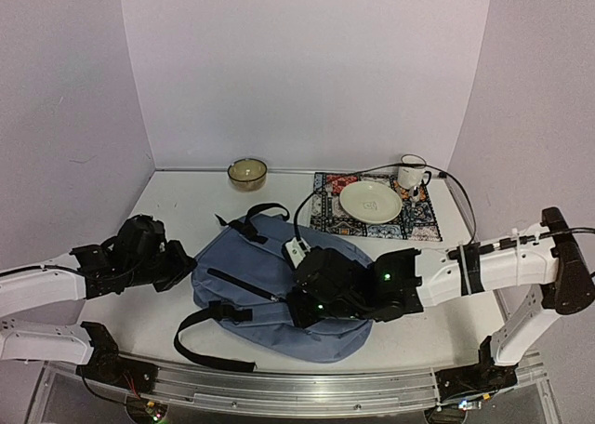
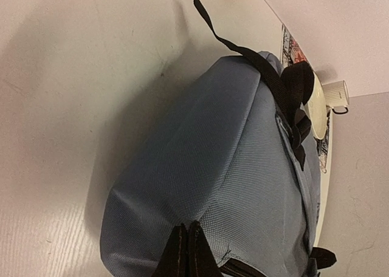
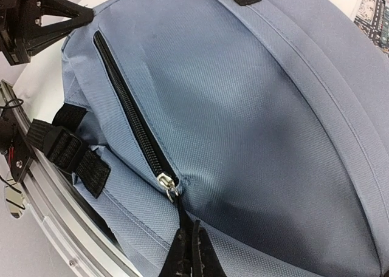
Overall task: Pack the student bag
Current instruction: Zip the pocket on the back of the student bag, then pick up the student bag from the center of the board.
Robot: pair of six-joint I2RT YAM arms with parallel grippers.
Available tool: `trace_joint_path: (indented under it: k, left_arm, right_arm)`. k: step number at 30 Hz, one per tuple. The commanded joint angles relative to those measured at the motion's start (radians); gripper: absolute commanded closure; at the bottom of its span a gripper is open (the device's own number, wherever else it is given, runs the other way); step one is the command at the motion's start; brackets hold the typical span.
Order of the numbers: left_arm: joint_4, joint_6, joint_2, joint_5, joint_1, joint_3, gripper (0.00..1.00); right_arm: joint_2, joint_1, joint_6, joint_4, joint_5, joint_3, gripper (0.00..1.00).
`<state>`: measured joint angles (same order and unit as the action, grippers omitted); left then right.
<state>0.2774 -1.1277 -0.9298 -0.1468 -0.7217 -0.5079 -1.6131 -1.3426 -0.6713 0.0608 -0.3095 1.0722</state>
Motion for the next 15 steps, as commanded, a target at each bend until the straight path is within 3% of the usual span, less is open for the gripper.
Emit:
trace_joint_path:
  k: [1,3,7,11,15]
  left_arm:
    - [0.006,0.076,0.030,-0.219,0.049,-0.011,0.95]
    - [0.009,0.105,0.049,-0.230,0.050,-0.014,0.91]
    - [0.034,0.130,0.056,-0.277,0.050,-0.024,0.84]
    - [0.060,0.127,0.008,-0.304,0.051,-0.044,0.81]
    - [0.064,0.169,-0.023,-0.303,0.054,-0.083,0.66]
  right_arm:
    - [-0.078,-0.001,0.045,-0.148,-0.045,0.111,0.95]
    - [-0.106,0.004,0.065,-0.148,-0.041,0.166,0.86]
    - [-0.145,0.057,0.086,-0.147,0.003,0.223,0.82]
    - [-0.155,0.111,0.113,-0.138,0.040,0.263,0.59]
    - [-0.135,0.167,0.123,-0.131,0.065,0.263,0.42]
